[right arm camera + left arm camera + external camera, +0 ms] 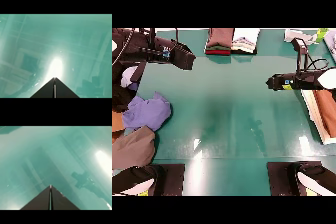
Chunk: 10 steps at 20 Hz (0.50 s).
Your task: Fold the shirts.
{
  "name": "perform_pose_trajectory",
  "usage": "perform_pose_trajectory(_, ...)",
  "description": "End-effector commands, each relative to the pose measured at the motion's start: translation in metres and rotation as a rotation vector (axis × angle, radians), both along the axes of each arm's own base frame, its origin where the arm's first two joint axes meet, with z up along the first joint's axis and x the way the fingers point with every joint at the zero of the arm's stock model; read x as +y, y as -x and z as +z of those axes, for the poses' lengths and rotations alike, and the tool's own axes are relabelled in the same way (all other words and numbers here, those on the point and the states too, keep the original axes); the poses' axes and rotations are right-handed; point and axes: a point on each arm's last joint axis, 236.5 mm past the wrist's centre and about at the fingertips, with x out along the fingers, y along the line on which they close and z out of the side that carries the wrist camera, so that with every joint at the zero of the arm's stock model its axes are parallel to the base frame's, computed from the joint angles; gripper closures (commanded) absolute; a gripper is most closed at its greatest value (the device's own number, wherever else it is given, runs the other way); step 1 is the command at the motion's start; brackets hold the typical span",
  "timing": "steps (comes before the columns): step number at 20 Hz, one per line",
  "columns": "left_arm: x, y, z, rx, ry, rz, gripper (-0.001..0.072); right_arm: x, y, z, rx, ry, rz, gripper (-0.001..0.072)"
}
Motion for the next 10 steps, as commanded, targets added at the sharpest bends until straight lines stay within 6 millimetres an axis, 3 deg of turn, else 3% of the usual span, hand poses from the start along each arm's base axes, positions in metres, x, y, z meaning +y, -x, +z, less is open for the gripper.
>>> perform_pose_trajectory(1, -0.001, -0.001, 0.001, -0.004, 0.007, 0.002, 0.0679, 0.0, 0.0, -0.001, 0.002, 0.0, 0.001, 0.0692)
perform_pose_trajectory(3, -0.006, -0.009, 0.017, -0.067, 0.052, 0.003, 0.0679, 0.0, 0.001, -0.001, 0.005, 0.001, 0.002, 0.0692)
perform_pose_trajectory(5, 0.018, -0.018, 0.013, -0.084, -0.019, 0.064, 0.0679, 0.0, 0.001, -0.001, 0.005, 0.001, 0.003, 0.0692)
perform_pose_trajectory(7, 0.089, -0.027, -0.01, 0.009, -0.14, 0.261, 0.0679, 0.0, 0.001, -0.001, 0.006, 0.002, 0.003, 0.0692)
perform_pose_trajectory(10, 0.192, -0.015, -0.051, 0.211, -0.284, 0.442, 0.0679, 0.0, 0.001, -0.001, 0.005, 0.001, 0.003, 0.0692)
